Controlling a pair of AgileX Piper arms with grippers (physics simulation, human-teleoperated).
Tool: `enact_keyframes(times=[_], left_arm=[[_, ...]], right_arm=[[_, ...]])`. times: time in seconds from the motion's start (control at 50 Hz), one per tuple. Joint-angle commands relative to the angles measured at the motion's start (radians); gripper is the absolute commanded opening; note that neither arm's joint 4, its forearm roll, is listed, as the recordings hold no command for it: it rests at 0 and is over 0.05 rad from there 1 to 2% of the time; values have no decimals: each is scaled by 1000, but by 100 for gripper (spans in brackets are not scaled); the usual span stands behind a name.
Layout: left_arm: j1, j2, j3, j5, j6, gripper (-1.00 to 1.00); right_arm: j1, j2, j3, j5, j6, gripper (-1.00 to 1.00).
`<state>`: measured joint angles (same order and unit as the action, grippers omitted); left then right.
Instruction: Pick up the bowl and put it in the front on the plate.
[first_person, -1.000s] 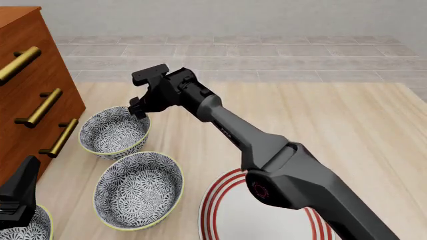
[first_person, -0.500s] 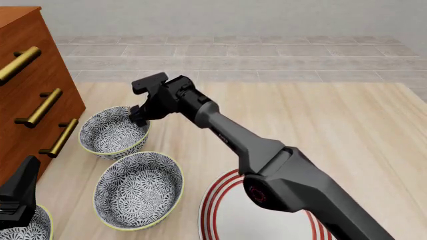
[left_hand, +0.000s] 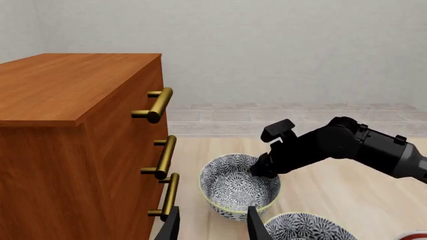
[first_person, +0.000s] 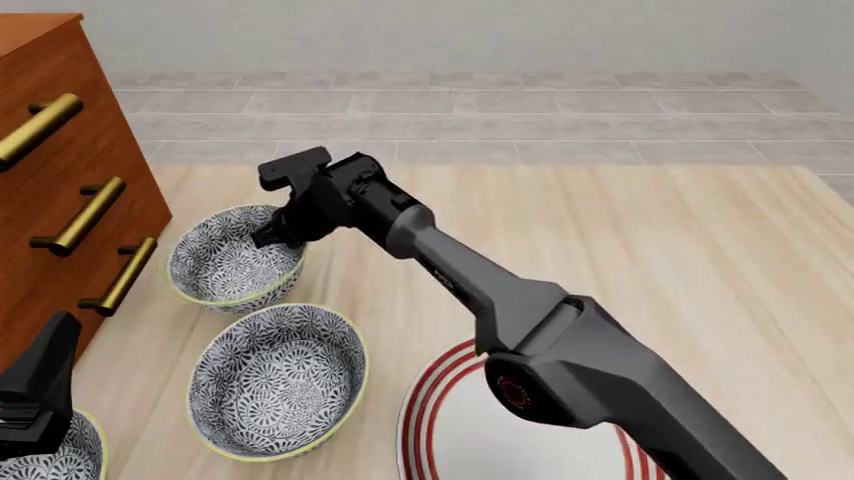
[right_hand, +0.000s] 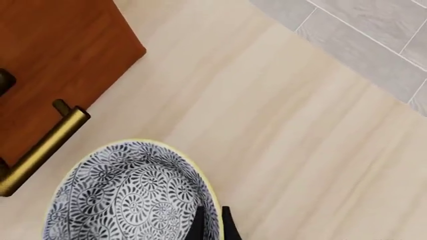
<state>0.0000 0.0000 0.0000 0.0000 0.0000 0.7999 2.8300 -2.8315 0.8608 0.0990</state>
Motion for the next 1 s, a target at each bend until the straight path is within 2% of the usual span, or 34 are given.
enact_keyframes(times=[0.02,0.2,0.5,0.52,0.58,0.6,1.0], left_arm=[[0,0,0,0,0,100],[0,0,0,0,0,100],[0,0,0,0,0,100],[0,0,0,0,0,100],[0,0,0,0,0,100],[0,0,0,0,0,100],[0,0,0,0,0,100]], right_arm=[[-38,-10,2,8,-17,-100],[-64,-27,2,21,-39,-100],[-67,-70,30,15,-39,-100],[-65,-82,49,6,-37,-100],[-57,-186,259,-106,-28,-100],[-57,-199,286,-120,-28,-100],[-60,-347,497,-211,-37,-100]])
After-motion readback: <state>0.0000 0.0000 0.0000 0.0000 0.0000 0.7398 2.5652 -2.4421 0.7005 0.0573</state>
